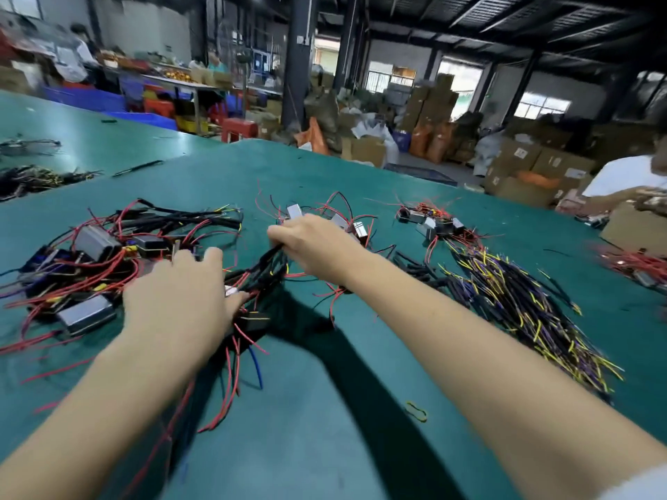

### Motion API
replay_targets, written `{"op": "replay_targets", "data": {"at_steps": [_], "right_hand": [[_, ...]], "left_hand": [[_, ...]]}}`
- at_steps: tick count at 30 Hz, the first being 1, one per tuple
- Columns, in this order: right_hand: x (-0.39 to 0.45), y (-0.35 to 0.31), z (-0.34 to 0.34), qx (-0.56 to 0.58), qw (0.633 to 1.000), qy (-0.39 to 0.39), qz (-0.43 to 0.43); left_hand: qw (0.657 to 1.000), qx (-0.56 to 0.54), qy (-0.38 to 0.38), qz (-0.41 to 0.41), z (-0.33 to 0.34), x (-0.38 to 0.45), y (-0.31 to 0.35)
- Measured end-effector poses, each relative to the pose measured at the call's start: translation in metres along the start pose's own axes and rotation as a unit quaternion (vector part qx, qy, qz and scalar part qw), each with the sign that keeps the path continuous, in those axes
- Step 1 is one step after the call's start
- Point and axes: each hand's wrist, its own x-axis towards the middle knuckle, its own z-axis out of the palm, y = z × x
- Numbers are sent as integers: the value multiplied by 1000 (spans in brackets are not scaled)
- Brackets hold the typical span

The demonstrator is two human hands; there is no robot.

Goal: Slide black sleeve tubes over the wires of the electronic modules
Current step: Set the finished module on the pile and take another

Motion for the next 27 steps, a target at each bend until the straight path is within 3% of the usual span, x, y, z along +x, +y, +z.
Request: {"op": "replay_targets", "data": {"at_steps": [2,4,11,17,19,23,27], "right_hand": [[1,-7,13,58,998,-7,20],[1,-14,23,106,994,-7,32],[-14,-17,46,273,958,-2,86],[-29,-10,52,282,956,6,85],[-38,-1,47,301,944,70,114],[-61,41,23,326,862,239,305],[-95,94,6,349,768,267,466]], "left_hand": [[995,93,41,5,2,-6,14],[994,86,63,35,10,-9,33],[991,96,-54,75,52,-11,68],[992,100,-52,63,61,-13,69],[992,95,-50,62,56,-13,72],[990,70,-18,117,44,-12,91],[971,-94,4,222,41,3,134]]}}
